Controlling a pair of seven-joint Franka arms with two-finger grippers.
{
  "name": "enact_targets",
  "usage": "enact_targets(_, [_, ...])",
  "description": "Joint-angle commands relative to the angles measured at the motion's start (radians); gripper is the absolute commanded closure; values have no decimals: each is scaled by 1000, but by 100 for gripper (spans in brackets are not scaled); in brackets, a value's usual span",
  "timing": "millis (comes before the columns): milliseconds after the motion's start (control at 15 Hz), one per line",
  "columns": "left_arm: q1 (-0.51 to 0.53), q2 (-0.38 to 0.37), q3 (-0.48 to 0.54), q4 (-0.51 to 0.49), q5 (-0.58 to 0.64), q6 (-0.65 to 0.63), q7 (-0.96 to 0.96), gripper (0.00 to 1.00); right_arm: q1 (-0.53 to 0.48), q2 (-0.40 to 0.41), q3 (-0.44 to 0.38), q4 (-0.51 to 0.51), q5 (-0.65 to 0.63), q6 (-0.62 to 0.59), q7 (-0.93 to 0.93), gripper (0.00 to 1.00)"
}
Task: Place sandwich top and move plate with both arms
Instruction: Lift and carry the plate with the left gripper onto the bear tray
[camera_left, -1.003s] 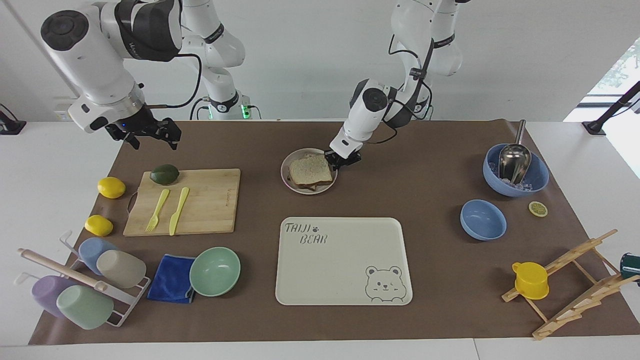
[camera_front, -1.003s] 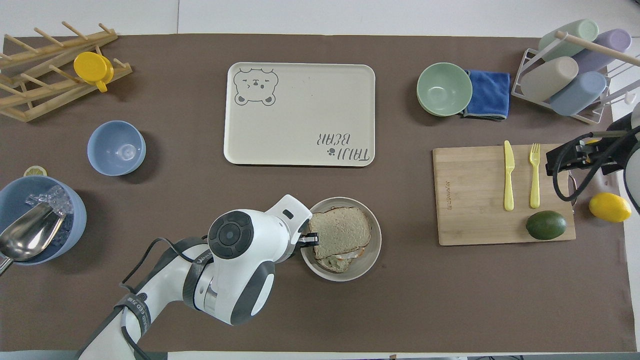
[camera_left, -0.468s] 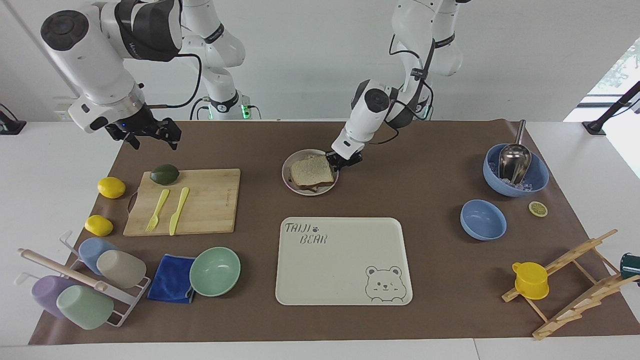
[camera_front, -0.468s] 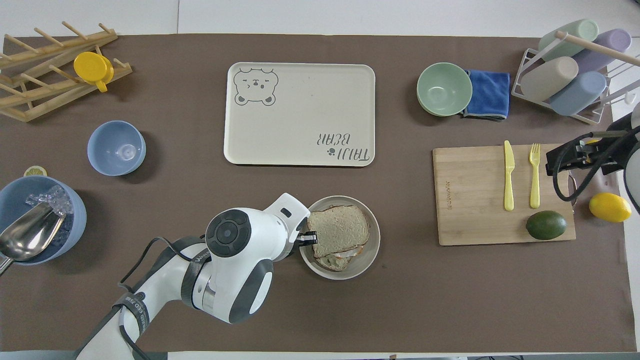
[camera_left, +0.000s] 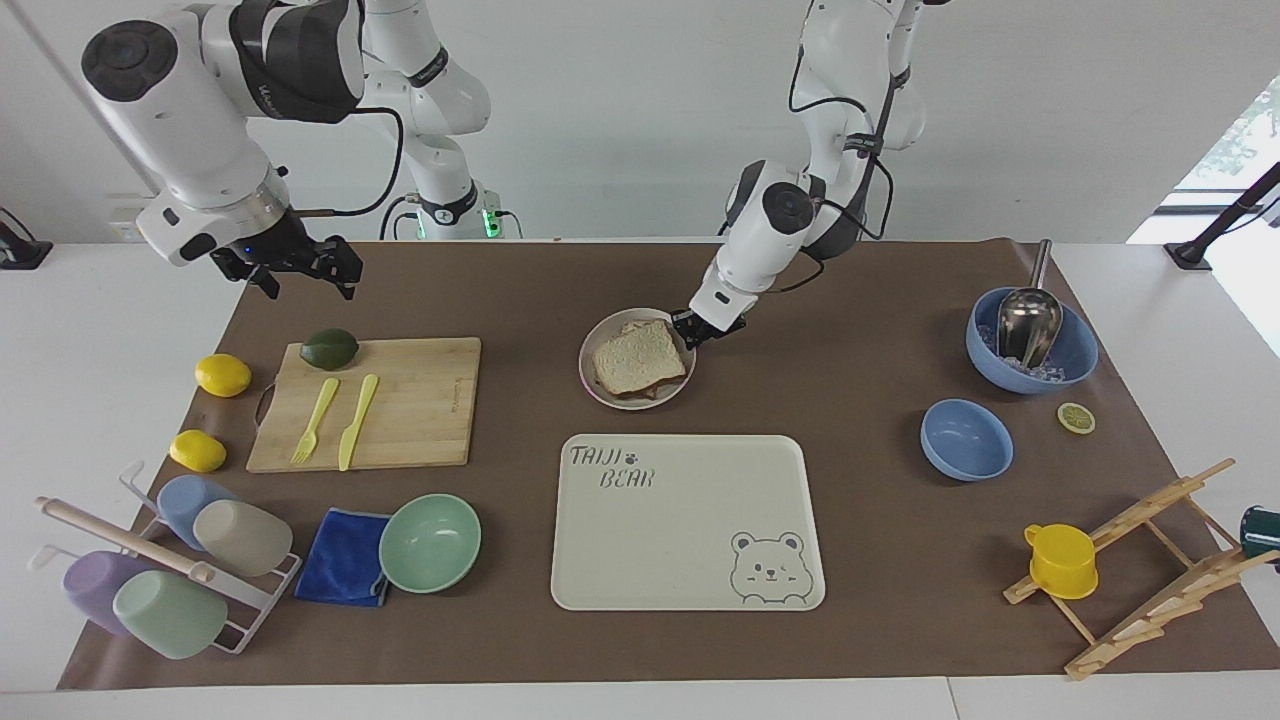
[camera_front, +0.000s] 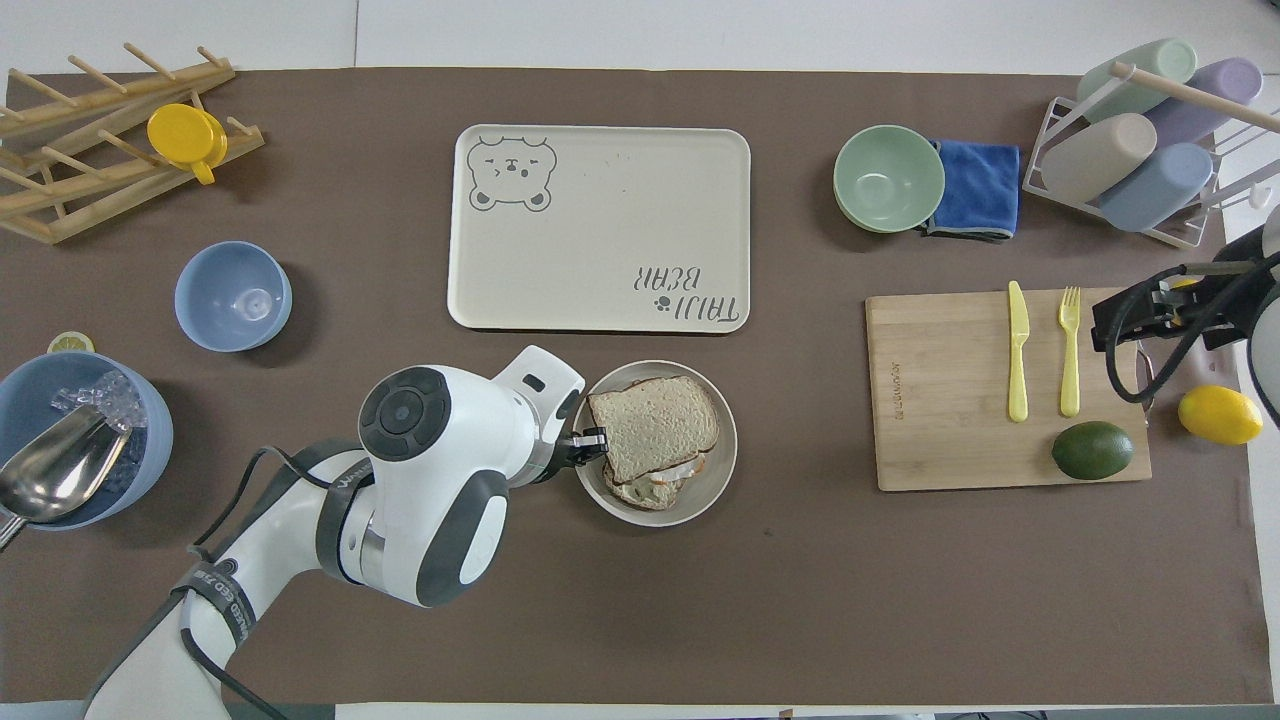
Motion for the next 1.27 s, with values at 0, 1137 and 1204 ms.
enact_targets(0, [47, 3, 1, 99, -12, -84, 10, 100, -11, -19, 6, -15, -4, -8, -19, 0])
enact_targets(1137, [236, 378, 4, 599, 66, -138, 36, 100, -11, -19, 8, -15, -4, -8, -19, 0])
enact_targets(1204, [237, 391, 4, 597, 63, -112, 85, 100, -11, -19, 8, -15, -4, -8, -19, 0])
